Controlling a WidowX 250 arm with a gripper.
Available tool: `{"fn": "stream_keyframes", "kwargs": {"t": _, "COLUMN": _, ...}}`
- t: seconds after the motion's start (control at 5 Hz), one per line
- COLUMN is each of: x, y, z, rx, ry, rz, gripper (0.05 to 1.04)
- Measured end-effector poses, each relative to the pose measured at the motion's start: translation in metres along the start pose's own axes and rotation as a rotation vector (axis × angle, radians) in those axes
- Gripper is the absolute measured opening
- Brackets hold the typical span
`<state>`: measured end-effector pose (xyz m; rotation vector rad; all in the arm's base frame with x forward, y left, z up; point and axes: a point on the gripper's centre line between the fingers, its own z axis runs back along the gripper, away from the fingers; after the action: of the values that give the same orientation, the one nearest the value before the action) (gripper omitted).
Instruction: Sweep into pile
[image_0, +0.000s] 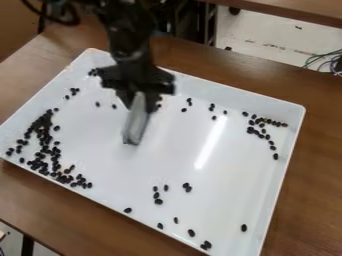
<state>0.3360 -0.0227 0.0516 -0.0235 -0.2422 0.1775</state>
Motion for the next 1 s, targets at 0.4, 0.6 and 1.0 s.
{"fn": "stream_keyframes", "kwargs": {"t": 0.4, "x": -0.074, "y": -0.082, "z": -0.002, "rx": -0.108, "ry": 0.134, "rz": -0.383, "gripper": 0.353}}
{"fn": "stream_keyframes", "kwargs": {"t": 0.6, "x": -0.104, "y": -0.125, "z": -0.003, "rx": -0.131, "ry": 0.167, "rz": -0.508, "gripper": 0.353}}
{"fn": "stream_keyframes", "kwargs": {"t": 1.0, "x": -0.104, "y": -0.157, "z": -0.029, "rx": -0.085, "ry": 0.232, "rz": -0.543, "gripper": 0.353}}
